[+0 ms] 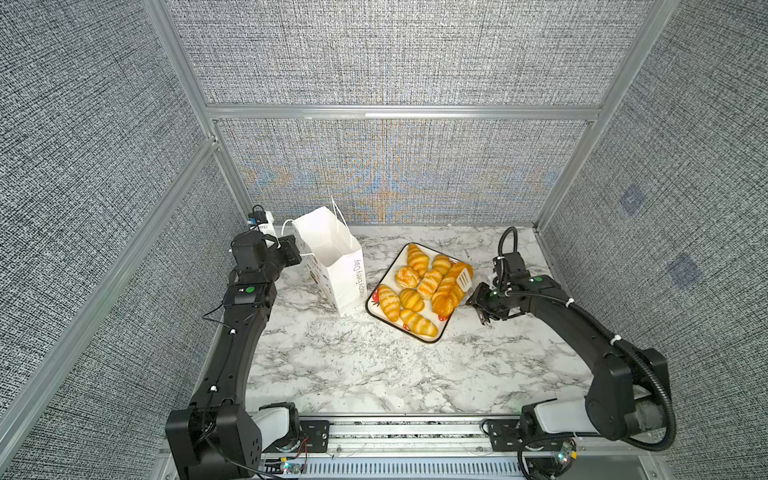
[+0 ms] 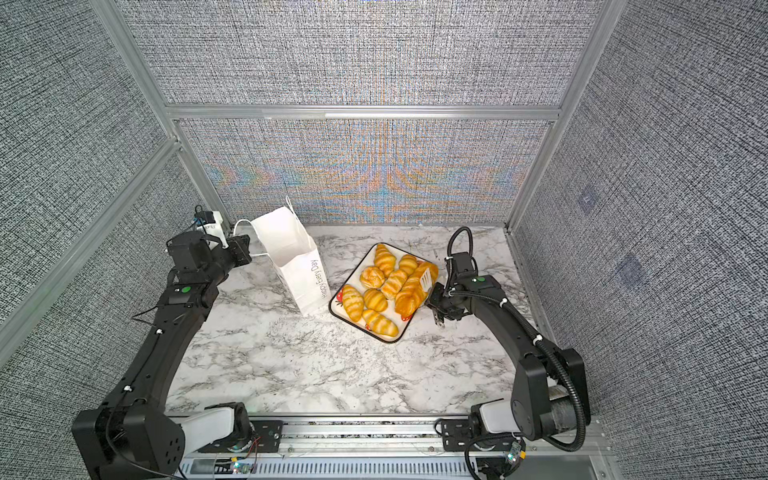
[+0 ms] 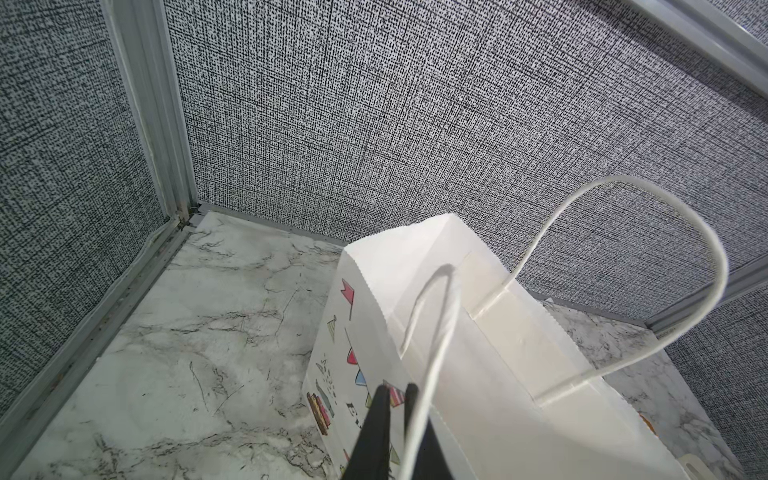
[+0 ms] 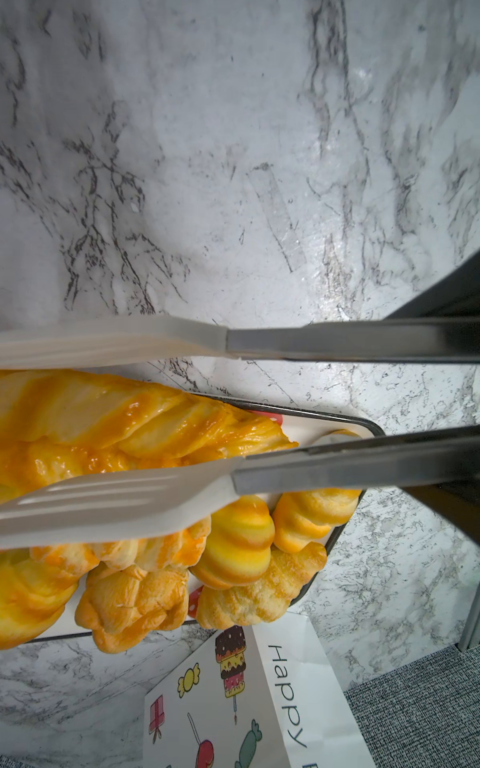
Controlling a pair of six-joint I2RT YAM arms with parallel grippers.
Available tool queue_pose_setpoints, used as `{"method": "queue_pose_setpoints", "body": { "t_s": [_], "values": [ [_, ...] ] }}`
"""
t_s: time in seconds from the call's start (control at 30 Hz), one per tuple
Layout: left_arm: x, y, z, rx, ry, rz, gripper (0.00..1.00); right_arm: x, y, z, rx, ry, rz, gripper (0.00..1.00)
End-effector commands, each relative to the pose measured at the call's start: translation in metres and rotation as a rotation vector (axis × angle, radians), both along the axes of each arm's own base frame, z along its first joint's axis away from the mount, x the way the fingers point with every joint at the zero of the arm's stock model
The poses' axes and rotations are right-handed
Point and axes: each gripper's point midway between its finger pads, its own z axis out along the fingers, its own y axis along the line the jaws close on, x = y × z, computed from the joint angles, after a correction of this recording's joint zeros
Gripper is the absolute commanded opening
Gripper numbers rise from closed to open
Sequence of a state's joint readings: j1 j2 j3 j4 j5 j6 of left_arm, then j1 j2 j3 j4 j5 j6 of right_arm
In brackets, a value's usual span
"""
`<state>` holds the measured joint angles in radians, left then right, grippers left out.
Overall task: Place the fake bread into the paper bag
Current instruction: 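Move the tongs with the right gripper over the long twisted bread on the tray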
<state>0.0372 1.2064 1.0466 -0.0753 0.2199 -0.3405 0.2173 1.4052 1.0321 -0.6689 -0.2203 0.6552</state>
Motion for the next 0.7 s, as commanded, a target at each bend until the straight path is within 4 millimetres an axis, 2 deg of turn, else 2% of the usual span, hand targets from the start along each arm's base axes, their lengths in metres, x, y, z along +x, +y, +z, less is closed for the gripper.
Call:
{"method": "queue_pose_setpoints", "body": {
  "t_s": [0.0, 0.67],
  "values": [
    [0.002, -0.001, 0.006, -0.001, -0.027, -0.011, 0.12, 0.005, -0.001, -0.003, 0.002, -0.003, -0.018, 0.43],
    [0.001, 0.0, 0.008, 0.009, -0.032, -0.01, 0.14, 0.018, 0.007, -0.016, 0.04, 0.004, -0.02, 0.42]
  ]
}}
